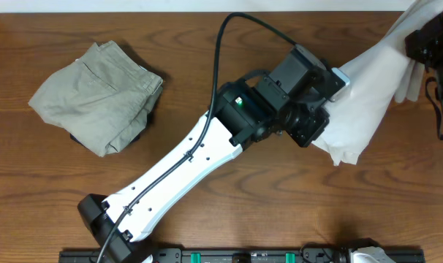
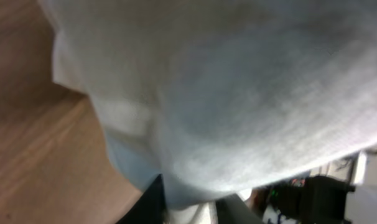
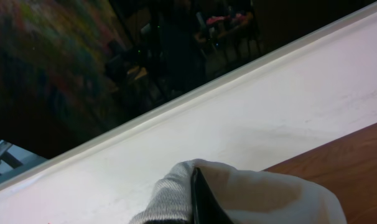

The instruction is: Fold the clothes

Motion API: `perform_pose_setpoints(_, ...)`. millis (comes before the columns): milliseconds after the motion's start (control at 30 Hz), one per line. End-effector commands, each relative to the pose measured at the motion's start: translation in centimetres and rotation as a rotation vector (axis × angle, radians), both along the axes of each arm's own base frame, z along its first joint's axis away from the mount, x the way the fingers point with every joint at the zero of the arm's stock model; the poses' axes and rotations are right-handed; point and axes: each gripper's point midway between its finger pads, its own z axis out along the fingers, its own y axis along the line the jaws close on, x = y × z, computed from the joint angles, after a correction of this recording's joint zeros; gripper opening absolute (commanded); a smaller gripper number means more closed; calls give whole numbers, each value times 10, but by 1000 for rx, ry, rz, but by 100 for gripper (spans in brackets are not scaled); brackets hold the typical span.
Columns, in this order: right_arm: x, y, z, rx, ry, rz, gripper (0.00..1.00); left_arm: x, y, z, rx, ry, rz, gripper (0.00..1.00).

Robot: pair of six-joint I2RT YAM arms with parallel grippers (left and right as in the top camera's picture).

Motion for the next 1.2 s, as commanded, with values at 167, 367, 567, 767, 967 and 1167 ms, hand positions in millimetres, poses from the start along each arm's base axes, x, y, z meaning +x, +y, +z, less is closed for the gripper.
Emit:
perform_pose_setpoints(167,-9,-6,6,-25,-7,-25,1,6,26,17,43,-107,41,6)
perform_pose_setpoints(367,-12,-27,-38,-153,191,-135,3,43,126,103,84,-407,397,6)
perform_pose_setpoints(567,-29,-41,-84,-236,409,-182,1,18,209,204,-96,-616,571,6)
perform_pose_setpoints(767,-54,-45,-92,-249,459,-178,1,-18,241,243,-195,-697,587,6)
perform_pose_setpoints(967,-84,-35,-98,-259,490,-80,1,-33,253,248,-209,-704,591,6)
perform_pose_setpoints(1167,-98,-18,-104,-256,504,42,1,-32,241,222,-154,-615,542,10)
